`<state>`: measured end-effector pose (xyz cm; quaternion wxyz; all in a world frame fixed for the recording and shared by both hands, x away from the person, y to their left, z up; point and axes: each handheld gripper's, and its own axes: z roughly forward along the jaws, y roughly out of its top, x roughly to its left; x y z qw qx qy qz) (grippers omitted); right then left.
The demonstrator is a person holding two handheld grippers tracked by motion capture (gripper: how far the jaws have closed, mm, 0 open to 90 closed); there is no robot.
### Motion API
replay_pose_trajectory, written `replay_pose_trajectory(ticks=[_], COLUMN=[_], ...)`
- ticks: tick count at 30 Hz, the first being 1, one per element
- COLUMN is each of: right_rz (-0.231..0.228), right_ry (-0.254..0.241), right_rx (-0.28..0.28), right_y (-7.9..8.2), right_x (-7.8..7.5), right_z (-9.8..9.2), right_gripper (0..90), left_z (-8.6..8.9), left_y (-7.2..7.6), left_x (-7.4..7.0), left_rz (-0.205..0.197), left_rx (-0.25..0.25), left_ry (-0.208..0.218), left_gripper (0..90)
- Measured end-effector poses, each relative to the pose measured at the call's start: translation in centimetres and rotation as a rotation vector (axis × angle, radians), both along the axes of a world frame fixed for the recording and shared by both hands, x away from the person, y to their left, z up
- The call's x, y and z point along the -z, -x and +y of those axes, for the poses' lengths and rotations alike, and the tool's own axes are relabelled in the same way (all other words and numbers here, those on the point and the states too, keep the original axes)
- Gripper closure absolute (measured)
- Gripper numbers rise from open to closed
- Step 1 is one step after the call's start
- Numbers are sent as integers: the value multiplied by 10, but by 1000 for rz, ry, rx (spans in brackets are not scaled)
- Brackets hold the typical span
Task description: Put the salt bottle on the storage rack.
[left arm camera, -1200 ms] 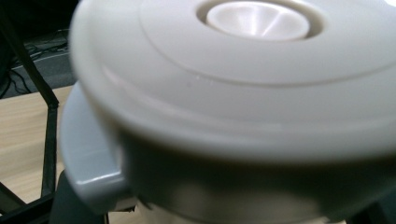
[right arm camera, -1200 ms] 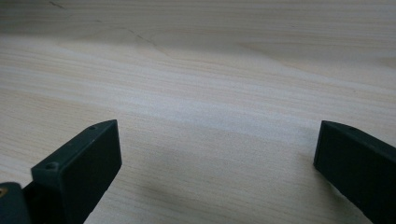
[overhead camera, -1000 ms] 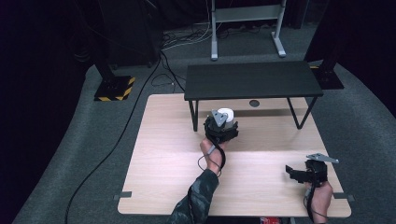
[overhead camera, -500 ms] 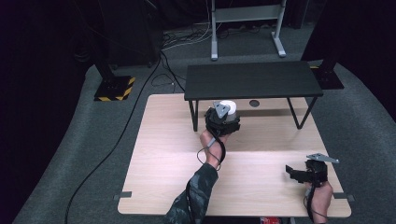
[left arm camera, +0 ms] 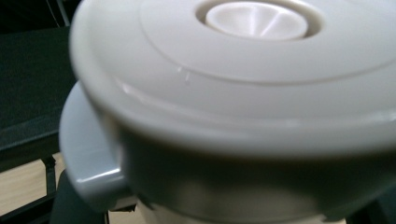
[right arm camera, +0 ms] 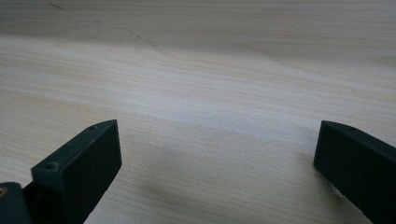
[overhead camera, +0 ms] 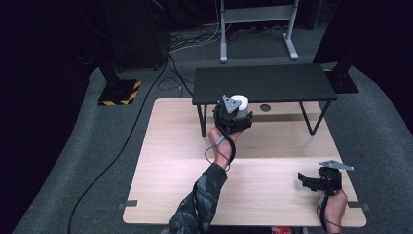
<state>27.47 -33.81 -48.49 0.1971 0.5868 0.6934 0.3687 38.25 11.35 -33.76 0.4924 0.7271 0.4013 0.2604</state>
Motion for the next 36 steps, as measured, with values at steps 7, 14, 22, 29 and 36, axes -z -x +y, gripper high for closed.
replay_pose_trajectory(ticks=[7, 14, 22, 29, 36], right_rz=[0, -1, -1, -1, -1], right_ry=[-1, -3, -5, -7, -14], right_rx=[-1, -1, -1, -2, 0], right_y=[0, 0, 0, 0, 1], right_x=[0, 0, 0, 0, 0], right_z=[0, -1, -1, -1, -2], right_gripper=[0, 0, 0, 0, 0], left_z=[-2, -5, -8, -10, -17], left_y=[-5, -9, -23, -32, -43], left_x=[-12, -26, -42, -51, -63], left_rz=[-3, -18, -11, -3, -3], left_rx=[16, 28, 42, 47, 50], left_ry=[-7, -3, 1, 2, -12], left_gripper=[281, 281, 282, 282, 282])
